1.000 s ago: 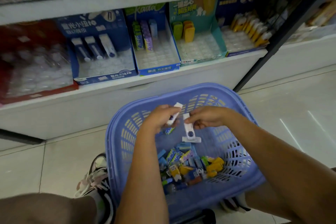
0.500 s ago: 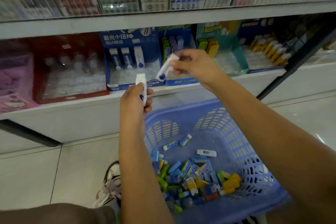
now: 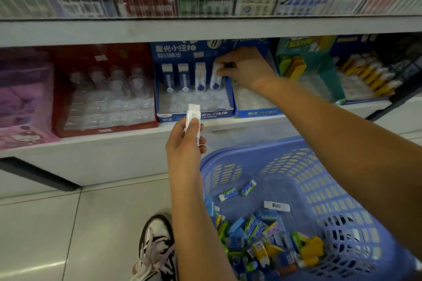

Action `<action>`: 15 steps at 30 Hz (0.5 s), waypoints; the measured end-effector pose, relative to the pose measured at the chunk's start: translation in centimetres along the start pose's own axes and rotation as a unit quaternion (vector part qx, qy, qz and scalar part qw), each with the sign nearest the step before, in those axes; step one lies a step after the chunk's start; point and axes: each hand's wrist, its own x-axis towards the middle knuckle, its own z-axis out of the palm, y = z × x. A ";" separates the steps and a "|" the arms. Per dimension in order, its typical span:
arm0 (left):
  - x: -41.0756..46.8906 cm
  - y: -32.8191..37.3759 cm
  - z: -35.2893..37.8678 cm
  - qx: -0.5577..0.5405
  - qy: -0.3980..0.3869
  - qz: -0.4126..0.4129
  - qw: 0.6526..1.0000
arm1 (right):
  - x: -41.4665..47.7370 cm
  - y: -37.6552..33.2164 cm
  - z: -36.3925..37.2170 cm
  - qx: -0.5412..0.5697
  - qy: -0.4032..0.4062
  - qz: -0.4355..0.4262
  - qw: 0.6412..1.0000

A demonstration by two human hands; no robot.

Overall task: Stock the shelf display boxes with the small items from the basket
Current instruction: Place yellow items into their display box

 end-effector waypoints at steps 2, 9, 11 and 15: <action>0.1 -0.1 -0.2 -0.008 0.005 0.005 1.000 | 0.4 -0.2 -0.3 -0.021 -0.029 -0.003 0.999; 0.1 0.6 -0.3 -0.075 0.019 -0.020 0.997 | 1.1 -1.0 -1.7 -0.052 -0.083 0.019 0.995; 0.1 0.6 -0.2 -0.048 0.001 0.013 0.999 | 0.7 -1.1 -2.2 -0.039 -0.041 0.030 0.998; 0.6 0.7 0.6 0.031 -0.021 0.093 0.995 | -2.8 -2.9 -2.6 0.183 -0.028 0.026 0.982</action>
